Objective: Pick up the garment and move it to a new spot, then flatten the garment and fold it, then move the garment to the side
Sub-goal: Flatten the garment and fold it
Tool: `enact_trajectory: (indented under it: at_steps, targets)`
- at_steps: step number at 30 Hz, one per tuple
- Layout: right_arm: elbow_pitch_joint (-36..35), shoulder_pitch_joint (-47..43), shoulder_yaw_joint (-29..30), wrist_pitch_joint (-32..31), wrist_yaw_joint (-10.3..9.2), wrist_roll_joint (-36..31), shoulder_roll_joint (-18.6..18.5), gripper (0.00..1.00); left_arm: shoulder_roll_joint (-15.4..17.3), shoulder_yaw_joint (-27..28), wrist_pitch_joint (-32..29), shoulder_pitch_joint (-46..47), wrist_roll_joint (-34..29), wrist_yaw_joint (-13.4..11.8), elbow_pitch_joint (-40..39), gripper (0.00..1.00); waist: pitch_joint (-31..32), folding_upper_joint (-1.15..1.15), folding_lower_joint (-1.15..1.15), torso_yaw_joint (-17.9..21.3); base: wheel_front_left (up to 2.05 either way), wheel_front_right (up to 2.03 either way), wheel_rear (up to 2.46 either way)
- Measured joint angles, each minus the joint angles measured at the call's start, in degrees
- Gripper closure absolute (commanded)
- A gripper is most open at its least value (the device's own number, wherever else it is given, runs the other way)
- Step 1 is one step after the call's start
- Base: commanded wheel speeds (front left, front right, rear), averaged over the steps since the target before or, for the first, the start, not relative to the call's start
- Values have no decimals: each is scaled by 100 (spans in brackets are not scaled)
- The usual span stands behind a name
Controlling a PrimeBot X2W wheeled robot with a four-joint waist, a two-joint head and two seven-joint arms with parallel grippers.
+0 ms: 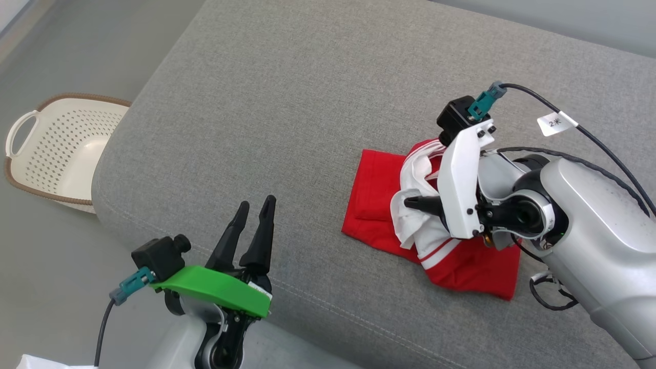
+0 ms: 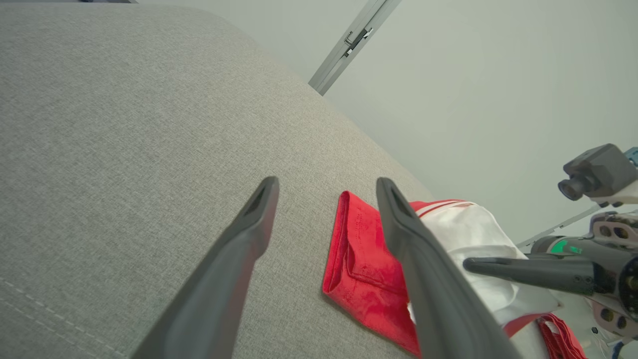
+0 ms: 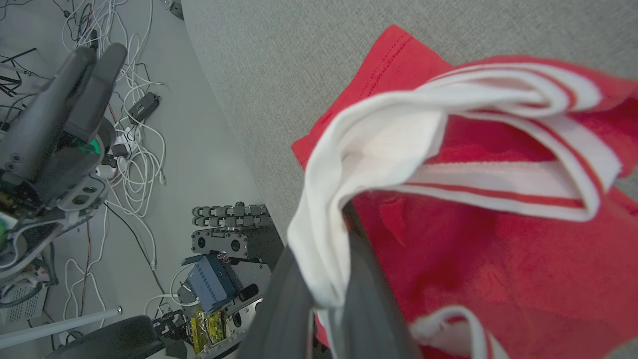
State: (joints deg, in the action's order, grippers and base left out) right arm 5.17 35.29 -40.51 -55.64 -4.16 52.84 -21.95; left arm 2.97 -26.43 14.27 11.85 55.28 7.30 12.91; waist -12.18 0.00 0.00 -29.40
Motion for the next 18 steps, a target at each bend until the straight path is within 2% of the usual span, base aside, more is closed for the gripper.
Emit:
enact_trajectory:
  at_steps: [7,8,9,10,11,18]
  targets:
    - [231,74,-51,86,0,-101,94,100,-9,16,0,-10,0,0,-46,0,-6,0,0,-7,0,0,0]
    - [269,74,-64,115,-1,-105,116,70,-10,18,0,-10,0,0,-49,0,-10,0,0,-8,0,0,0]
    - [310,76,-71,135,-1,-130,147,53,-11,19,0,-11,0,0,-54,0,-15,0,0,-10,0,0,0]
    - [342,82,-81,163,-1,-156,176,15,-12,19,0,-12,0,0,-57,0,-20,0,0,-12,0,0,0]
    - [369,97,-92,172,-1,-165,202,0,-13,19,0,-13,0,0,-63,0,-26,0,0,-14,0,0,0]
    - [578,272,-123,423,9,-269,460,0,-23,101,0,-19,-1,0,-97,0,-54,0,0,-40,0,0,0]
